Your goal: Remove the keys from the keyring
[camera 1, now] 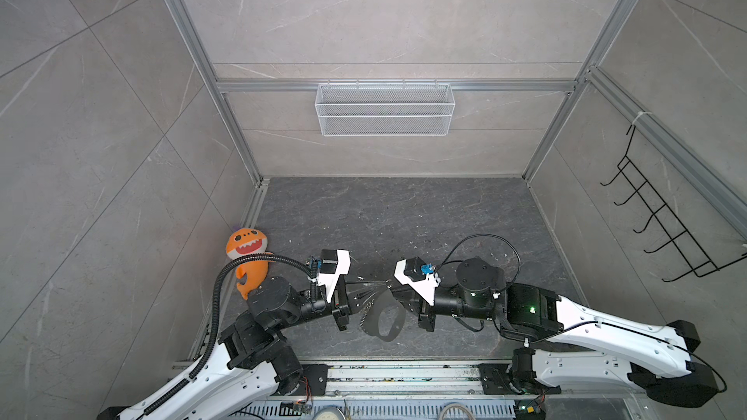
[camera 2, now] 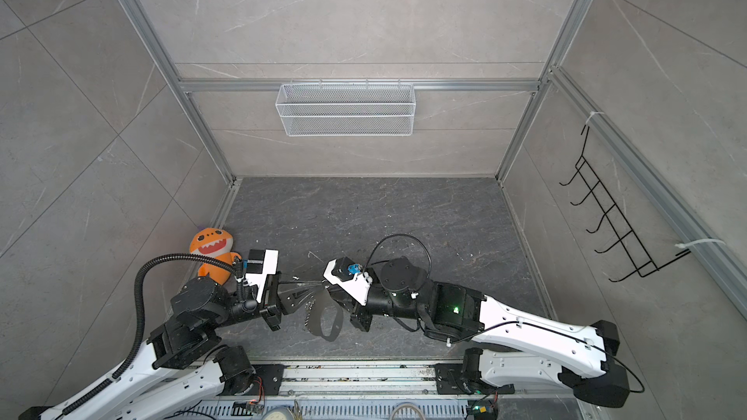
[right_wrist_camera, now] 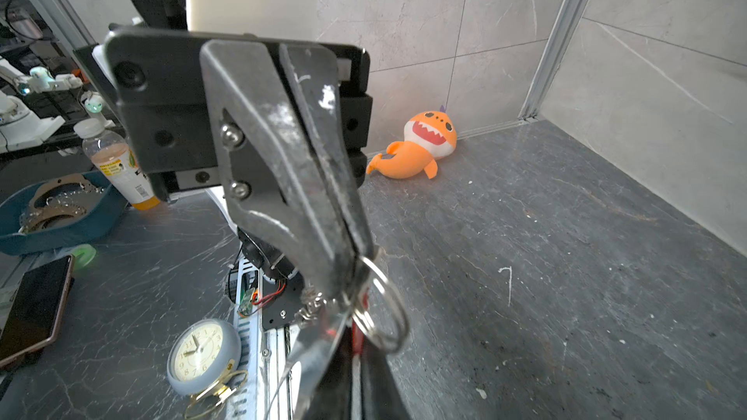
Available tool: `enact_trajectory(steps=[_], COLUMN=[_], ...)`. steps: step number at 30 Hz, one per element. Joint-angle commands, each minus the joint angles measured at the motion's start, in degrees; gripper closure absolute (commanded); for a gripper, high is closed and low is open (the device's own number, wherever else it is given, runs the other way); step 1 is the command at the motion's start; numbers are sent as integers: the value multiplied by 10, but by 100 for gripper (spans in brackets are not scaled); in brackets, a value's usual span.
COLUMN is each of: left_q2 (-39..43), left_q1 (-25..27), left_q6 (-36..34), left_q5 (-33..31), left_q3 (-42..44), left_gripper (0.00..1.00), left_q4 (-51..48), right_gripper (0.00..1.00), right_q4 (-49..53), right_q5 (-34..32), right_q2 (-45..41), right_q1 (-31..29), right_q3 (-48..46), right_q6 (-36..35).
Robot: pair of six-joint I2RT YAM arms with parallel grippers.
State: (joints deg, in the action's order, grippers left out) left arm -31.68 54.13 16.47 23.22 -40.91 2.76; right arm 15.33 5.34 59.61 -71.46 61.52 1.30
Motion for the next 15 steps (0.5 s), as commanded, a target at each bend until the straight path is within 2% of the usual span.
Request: enact_trajectory(steps=[1, 4, 9, 15], left_q2=[5, 6, -1, -14], left_q1=[1, 1, 1, 1], left_q6=[-18, -25, -35, -34], left_q5=[23, 39, 79, 110], left_q3=[-31, -40, -51, -53], left_gripper=[100, 100, 100, 100], left_q4=[7, -11, -32, -27], right_gripper=[70, 58, 53, 51], right_q4=[35, 40, -6, -53], right_q5=[8, 15, 27, 34], right_q2=[-30, -59, -104, -89], right_q1=[-6, -7, -6, -7], right_q3=[13, 9, -20, -27], right_q6=[-10, -15, -14, -7])
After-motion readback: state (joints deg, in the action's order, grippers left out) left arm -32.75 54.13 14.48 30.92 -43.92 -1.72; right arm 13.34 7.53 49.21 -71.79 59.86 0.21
